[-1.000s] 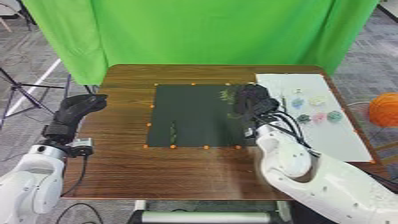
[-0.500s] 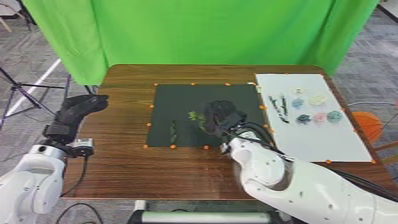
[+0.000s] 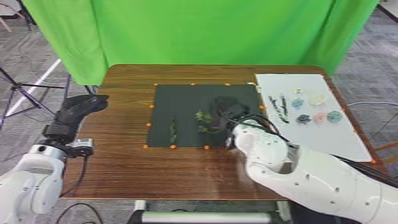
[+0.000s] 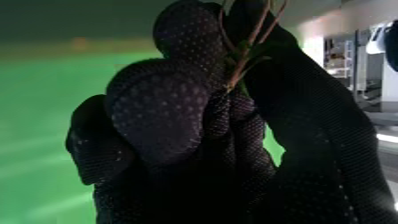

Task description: Arrange flowers

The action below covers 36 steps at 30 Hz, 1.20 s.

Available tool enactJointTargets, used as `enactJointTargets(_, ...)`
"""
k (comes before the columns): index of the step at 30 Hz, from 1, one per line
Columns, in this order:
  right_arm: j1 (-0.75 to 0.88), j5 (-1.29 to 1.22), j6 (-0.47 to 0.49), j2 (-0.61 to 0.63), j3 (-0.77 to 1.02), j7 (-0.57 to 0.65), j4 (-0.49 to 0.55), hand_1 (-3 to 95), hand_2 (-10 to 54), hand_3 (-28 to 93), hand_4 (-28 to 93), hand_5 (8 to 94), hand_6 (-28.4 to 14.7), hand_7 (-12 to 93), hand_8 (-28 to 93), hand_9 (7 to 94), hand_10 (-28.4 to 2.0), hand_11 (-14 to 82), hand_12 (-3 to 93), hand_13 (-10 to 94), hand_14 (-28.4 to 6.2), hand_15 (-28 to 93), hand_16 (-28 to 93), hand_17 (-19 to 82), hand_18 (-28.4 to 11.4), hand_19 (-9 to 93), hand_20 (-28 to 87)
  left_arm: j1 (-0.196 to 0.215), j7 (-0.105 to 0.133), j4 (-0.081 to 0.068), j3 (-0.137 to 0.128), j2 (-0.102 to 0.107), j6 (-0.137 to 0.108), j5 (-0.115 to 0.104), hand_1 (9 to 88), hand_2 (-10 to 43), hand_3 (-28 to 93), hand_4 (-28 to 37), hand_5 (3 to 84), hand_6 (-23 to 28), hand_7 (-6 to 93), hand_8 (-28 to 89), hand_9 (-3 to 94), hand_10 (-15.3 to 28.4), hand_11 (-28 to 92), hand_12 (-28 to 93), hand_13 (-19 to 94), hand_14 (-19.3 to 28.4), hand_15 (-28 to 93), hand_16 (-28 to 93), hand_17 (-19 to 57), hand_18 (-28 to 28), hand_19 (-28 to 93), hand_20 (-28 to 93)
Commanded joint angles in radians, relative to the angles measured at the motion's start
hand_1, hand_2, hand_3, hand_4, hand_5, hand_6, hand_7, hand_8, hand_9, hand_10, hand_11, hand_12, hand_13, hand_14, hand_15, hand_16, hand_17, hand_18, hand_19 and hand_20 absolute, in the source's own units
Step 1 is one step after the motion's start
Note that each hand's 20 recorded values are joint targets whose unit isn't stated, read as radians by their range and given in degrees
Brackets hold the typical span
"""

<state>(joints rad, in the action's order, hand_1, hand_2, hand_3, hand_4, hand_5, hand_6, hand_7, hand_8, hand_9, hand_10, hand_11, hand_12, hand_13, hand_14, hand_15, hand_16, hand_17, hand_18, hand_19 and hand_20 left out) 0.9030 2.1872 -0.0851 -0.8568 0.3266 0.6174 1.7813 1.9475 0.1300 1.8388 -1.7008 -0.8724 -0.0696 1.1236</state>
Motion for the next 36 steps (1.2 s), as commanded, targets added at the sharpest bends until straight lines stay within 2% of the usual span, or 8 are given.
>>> enactJointTargets(1,-0.036,0.014,-0.066,0.002,-0.004,0.015,-0.017,58.0,-9.5,57,-8,77.2,-1.9,27,21,91.5,-10.1,29.4,30.2,94,-1.4,51,28,64,-11.6,93,38,-0.001,-0.005,0.002,0.0,0.002,0.013,0.005,31.4,-3.6,61,-16.7,49.7,6.2,17.7,-8,47.6,14.8,25,12,37,18.0,22,-3,6.3,12.4,15,14)
enactJointTargets(13,-0.091,0.147,-0.16,0.003,-0.059,0.021,-0.042,57.9,-9.5,57,-8,77.3,-1.9,28,21,91.5,-10.0,29.6,30.2,94,-1.3,52,27,64,-11.6,93,38,0.005,-0.002,0.005,-0.001,0.003,0.009,0.003,31.3,-3.7,61,-16.6,49.7,6.1,17.6,-8,47.6,14.8,25,12,37,18.0,22,-3,6.2,12.4,15,14)
enactJointTargets(22,-0.084,0.182,-0.141,-0.007,-0.17,-0.002,-0.017,57.0,-9.5,58,-8,76.9,-2.0,28,21,91.0,-9.8,29.7,30.5,94,-1.3,51,28,64,-11.7,93,39,0.01,-0.001,0.006,-0.009,0.0,0.012,0.001,31.2,-3.9,61,-16.6,49.7,6.1,17.7,-8,47.6,14.8,25,12,37,18.0,21,-3,6.2,12.4,15,14)
enactJointTargets(25,-0.08,0.16,-0.132,-0.017,-0.175,-0.013,-0.009,56.1,-9.5,58,-8,76.8,-1.7,28,20,91.1,-9.5,29.1,30.2,94,-1.4,50,28,64,-11.7,93,39,0.011,-0.002,0.008,-0.011,-0.001,0.016,0.002,31.1,-3.9,61,-16.6,49.7,6.1,17.6,-8,47.5,14.8,25,12,37,18.0,22,-3,6.2,12.3,15,14)
enactJointTargets(28,-0.08,0.129,-0.123,-0.021,-0.176,-0.017,0.004,54.9,-9.5,58,-7,76.9,-1.5,28,20,91.2,-9.6,28.3,30.1,94,-1.6,49,28,63,-11.8,93,38,0.003,-0.003,0.002,-0.009,-0.001,0.029,0.006,31.0,-4.1,61,-16.5,49.6,6.1,17.5,-8,47.4,14.8,25,12,37,18.0,22,-3,6.2,12.3,14,14)
enactJointTargets(36,-0.085,0.091,-0.101,-0.018,-0.167,-0.022,0.012,49.0,-9.5,53,-5,76.3,-1.8,29,20,90.1,-10.3,29.2,25.7,94,-2.1,47,29,63,-12.2,93,38,0.005,-0.003,0.003,-0.014,-0.001,0.036,0.008,30.7,-4.5,62,-16.4,49.2,6.0,17.5,-8,47.3,14.7,24,12,37,18.0,22,-2,6.0,12.3,14,14)
